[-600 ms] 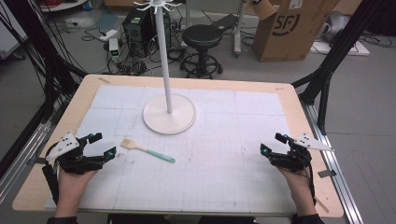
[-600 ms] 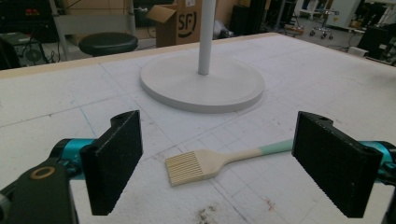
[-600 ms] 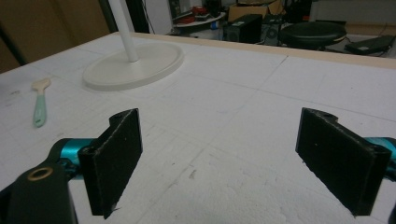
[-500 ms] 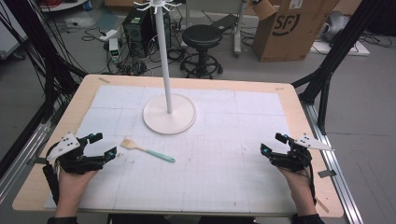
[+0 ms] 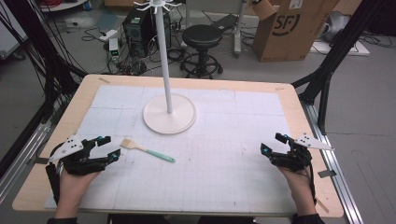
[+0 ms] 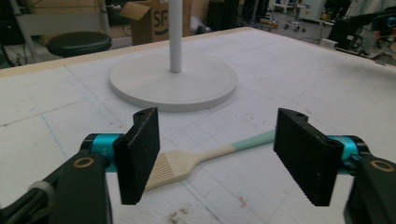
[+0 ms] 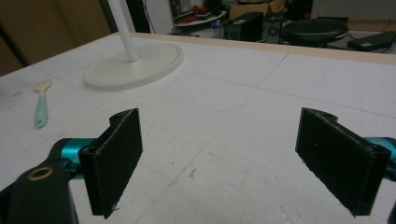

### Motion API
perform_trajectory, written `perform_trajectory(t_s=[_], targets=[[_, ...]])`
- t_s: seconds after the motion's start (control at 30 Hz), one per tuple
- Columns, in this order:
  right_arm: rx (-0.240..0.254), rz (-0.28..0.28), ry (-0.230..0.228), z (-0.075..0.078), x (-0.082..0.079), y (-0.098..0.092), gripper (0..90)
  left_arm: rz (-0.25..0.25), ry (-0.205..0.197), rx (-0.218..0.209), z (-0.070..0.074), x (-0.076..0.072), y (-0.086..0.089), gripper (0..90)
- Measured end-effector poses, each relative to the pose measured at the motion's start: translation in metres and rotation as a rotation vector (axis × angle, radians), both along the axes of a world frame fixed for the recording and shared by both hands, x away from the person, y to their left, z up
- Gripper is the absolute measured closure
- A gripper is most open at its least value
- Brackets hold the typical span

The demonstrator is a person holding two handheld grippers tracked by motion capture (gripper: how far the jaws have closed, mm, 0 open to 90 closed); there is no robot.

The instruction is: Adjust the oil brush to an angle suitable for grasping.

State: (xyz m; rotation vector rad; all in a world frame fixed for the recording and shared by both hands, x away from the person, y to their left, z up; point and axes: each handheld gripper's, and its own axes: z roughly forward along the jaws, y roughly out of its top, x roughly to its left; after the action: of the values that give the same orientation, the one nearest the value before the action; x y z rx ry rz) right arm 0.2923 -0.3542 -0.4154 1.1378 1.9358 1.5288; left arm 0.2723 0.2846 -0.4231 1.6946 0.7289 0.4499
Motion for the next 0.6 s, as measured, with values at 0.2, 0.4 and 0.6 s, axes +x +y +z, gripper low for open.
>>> perform_trajectory(t_s=[0.2, 0.4, 0.6], targets=[[-0.002, 0.002, 0.002, 0.0, 0.0, 0.0, 14.1, -0.052, 0.008, 0.05, -0.003, 0.0, -0.012, 50.4], [0.001, 0.002, 0.009, -0.001, 0.001, 0.0, 14.2, -0.092, 0.027, 0.077, -0.006, 0.001, -0.02, 61.5], [-0.001, -0.001, 0.011, -0.001, 0.002, 0.0, 14.3, -0.159, 0.055, 0.124, -0.007, 0.002, -0.041, 74.6]])
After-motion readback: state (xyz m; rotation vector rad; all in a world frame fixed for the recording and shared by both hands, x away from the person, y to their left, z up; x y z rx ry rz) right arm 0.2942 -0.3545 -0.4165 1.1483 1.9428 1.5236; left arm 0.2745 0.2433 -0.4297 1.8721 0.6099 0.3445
